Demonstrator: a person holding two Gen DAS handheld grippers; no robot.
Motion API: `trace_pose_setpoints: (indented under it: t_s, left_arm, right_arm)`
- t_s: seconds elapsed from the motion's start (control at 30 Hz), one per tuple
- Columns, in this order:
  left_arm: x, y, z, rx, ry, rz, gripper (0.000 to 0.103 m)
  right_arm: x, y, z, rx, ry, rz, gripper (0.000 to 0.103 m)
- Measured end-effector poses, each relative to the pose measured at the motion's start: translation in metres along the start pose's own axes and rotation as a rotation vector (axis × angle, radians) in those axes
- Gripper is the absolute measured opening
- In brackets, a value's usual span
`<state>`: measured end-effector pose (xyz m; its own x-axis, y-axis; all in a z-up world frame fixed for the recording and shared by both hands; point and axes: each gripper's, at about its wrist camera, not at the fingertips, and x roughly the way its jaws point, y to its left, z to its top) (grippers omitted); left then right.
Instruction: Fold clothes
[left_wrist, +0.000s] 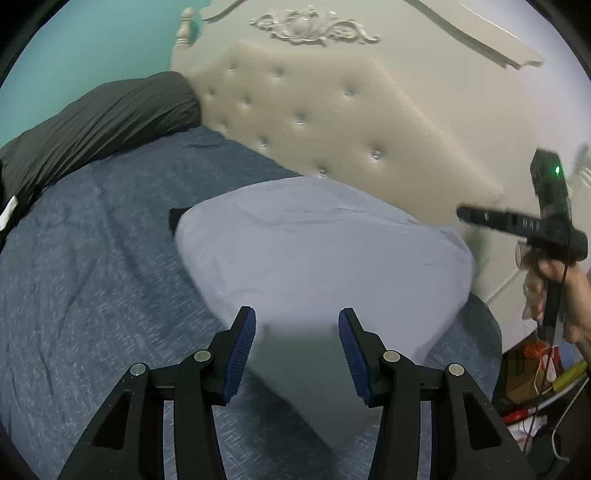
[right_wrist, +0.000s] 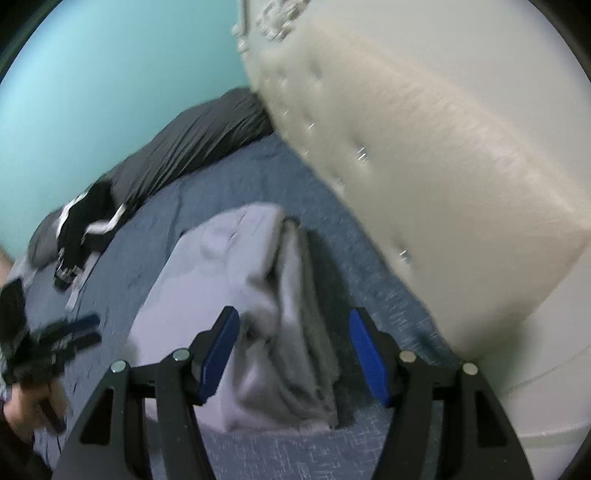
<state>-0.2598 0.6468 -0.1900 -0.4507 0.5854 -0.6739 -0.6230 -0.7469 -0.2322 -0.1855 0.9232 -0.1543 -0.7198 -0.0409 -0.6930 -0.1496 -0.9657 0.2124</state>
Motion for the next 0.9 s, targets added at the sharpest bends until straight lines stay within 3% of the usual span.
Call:
trace_pose_setpoints:
  t_s: [0.07,0.1,0.13,0.23,0.37,0.63,0.9]
  left_arm:
    - [0.003,-0.005,0.003,0.010,0.006,-0.010,0.051]
    - [0.005,-0.006,0.003,0.012,0.012,-0.011,0.051]
    - [0.008,-0.007,0.001,0.011,0.021,-0.011,0.051]
    - [0.017,-0.009,-0.004,0.010,0.049,-0.010,0.051]
    - [0.030,-0.011,-0.011,0.008,0.087,-0.008,0.051]
    - [0.051,-0.015,-0.023,0.012,0.144,-0.002,0.051]
    - [0.065,-0.021,-0.030,0.034,0.163,0.009,0.050]
  right_arm:
    - [-0.008,0.006,0.005,0.002,-0.048,0.052,0.047]
    - [-0.010,0.012,0.007,-0.002,-0.056,0.088,0.031]
    - [-0.012,0.017,0.009,-0.006,-0.064,0.124,0.021]
    - [0.006,0.037,0.009,-0.064,-0.001,0.158,0.012]
    - [0.040,0.048,-0.003,-0.108,0.075,0.115,0.008]
    - [0.084,0.017,-0.023,-0.042,0.164,0.047,0.000]
    - [0.113,-0.012,-0.052,0.055,0.185,0.074,0.000]
